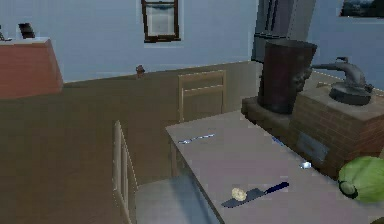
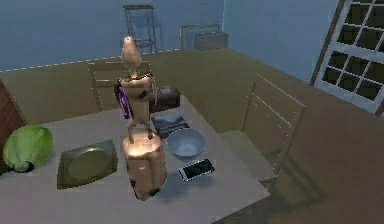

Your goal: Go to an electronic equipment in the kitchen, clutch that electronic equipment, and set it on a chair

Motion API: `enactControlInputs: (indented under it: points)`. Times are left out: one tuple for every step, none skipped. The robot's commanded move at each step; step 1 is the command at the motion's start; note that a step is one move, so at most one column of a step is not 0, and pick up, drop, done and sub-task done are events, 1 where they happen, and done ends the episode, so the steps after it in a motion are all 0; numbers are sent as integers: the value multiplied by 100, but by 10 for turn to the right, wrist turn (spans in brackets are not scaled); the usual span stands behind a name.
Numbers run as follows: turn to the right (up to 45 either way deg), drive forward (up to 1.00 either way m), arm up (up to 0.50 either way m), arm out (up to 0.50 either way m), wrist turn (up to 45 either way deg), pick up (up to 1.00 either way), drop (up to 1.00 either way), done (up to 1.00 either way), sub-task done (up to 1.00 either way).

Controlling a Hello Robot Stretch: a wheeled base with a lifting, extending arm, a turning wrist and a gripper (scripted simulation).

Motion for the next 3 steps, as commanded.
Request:
enactControlInputs:
  points:
    - [0, 0, 32, 0, 0, 0, 0, 0, 0]
    - [0, 0, 0, 24, 0, 0, 0, 0, 0]
    - [0, 0, 0, 0, 450, 0, 0, 0, 0]
